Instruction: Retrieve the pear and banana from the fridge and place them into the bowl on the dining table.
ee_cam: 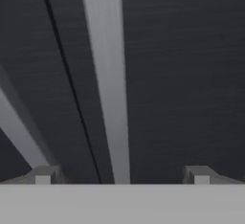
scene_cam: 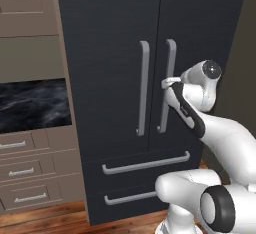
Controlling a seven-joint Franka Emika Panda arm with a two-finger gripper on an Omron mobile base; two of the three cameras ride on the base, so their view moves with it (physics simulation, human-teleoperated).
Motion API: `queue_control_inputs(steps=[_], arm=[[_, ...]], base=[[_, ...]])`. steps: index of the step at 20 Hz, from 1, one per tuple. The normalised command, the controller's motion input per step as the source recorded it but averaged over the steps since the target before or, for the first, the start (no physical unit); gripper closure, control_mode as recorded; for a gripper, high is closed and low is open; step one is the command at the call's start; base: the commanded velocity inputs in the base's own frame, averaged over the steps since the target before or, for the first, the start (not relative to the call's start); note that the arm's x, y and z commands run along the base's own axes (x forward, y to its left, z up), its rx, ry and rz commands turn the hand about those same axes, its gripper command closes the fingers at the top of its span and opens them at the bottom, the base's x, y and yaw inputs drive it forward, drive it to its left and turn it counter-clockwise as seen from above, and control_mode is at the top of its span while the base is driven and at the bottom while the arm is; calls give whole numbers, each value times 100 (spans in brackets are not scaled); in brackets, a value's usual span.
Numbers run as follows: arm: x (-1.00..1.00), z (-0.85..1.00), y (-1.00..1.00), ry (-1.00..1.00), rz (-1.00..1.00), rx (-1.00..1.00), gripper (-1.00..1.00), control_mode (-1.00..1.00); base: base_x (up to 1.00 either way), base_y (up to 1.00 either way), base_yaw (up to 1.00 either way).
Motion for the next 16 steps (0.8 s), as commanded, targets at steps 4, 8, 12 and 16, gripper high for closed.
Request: queue_control_inputs(steps=[4, 8, 12, 16], arm=[[29, -1, 0, -3, 0, 0, -100, -100], [33, -1, 2, -3, 0, 0, -100, -100], [38, -2, 0, -1, 0, 0, -100, -100], [47, -1, 1, 0, 0, 0, -100, -100]], base=[[0, 0, 0], [0, 0, 0], [0, 0, 0], [0, 0, 0]])
